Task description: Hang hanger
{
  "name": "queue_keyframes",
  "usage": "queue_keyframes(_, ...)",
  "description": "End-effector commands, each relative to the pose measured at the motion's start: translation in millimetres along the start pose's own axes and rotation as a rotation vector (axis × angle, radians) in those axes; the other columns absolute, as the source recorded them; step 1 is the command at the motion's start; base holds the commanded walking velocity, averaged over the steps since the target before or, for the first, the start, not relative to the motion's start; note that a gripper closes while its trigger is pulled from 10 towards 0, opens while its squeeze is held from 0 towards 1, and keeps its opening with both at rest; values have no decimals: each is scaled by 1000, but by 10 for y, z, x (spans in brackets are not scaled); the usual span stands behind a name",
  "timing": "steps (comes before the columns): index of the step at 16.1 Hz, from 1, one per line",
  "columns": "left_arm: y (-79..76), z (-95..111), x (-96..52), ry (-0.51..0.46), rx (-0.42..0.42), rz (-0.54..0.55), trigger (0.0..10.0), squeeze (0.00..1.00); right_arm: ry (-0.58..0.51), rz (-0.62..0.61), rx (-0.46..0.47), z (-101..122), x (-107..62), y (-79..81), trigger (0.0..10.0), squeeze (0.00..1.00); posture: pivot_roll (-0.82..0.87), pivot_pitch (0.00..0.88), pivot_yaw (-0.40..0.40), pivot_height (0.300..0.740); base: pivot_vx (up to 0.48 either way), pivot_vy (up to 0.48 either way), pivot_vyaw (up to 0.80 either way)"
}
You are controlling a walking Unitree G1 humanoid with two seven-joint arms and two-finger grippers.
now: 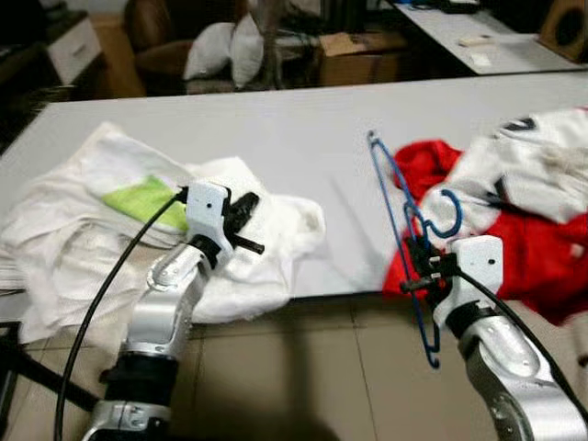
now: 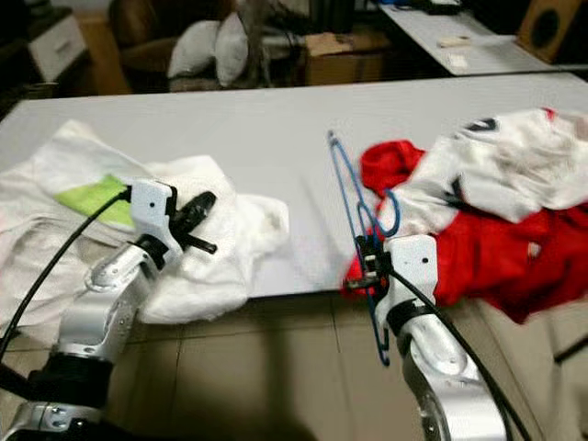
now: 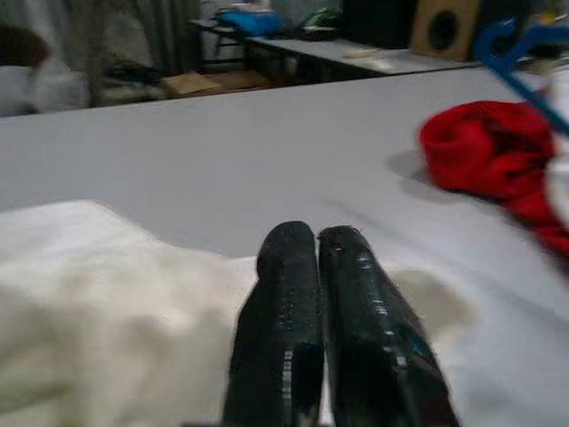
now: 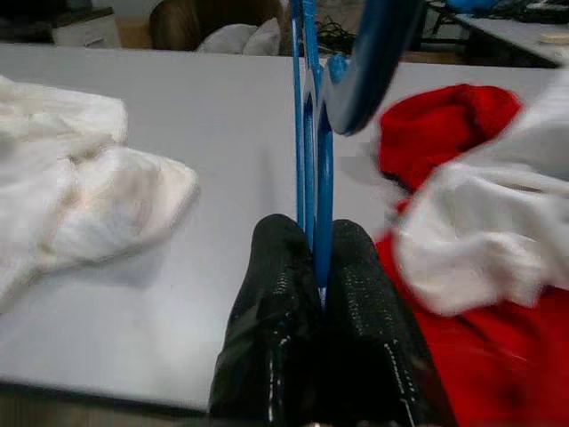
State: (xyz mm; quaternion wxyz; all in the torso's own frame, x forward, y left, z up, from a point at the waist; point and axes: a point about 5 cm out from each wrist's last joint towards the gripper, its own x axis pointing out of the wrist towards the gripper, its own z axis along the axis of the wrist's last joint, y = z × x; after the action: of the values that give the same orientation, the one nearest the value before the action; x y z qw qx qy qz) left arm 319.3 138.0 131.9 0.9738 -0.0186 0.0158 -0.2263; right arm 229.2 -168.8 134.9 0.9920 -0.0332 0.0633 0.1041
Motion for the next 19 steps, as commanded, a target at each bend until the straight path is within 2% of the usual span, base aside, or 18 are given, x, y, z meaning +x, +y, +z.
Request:
queue_keyframes(1,-41,-25,44,47,8,-18,10000,1000,10,18,-17,-14,-18,-33,10000,0,-121,0,79,740,0,0,0)
queue_keyframes(3,-79,-124,61,128,22,-54,10000,1000,30,39,-53,-25,-58,-88,10000,0,-127,0,78,740,0,0,0)
queue_keyframes(4,-105,-144,67,138,8,-69,10000,1000,38,31,-60,-33,-74,-127,10000,0,-127,0,78,740,0,0,0)
queue_keyframes(7,-75,-206,126,195,18,1,10000,1000,54,18,-82,-15,-110,-247,10000,0,-148,0,79,740,0,0,0)
queue_keyframes(9,-111,-234,137,222,-30,-13,10000,1000,78,36,-85,-32,-137,-255,10000,0,-152,0,80,740,0,0,0)
queue_keyframes(13,-111,-234,137,222,-30,-13,10000,1000,78,36,-85,-32,-137,-255,10000,0,-152,0,80,740,0,0,0)
queue_keyframes(15,-133,-273,157,252,-34,9,10000,1000,95,47,-93,-57,-176,-243,10000,0,-163,0,78,740,0,0,0)
queue_keyframes(16,-118,-306,157,278,4,31,10000,0,101,57,-99,-62,-188,-231,10000,0,-167,0,79,740,0,0,0)
queue_keyframes(17,-109,-350,152,309,58,40,10000,0,106,69,-104,-65,-196,-216,10000,0,-170,0,79,740,0,0,0)
queue_keyframes(19,-137,-397,143,336,79,27,10000,0,108,76,-105,-63,-197,-208,10000,0,-174,0,81,740,0,0,0)
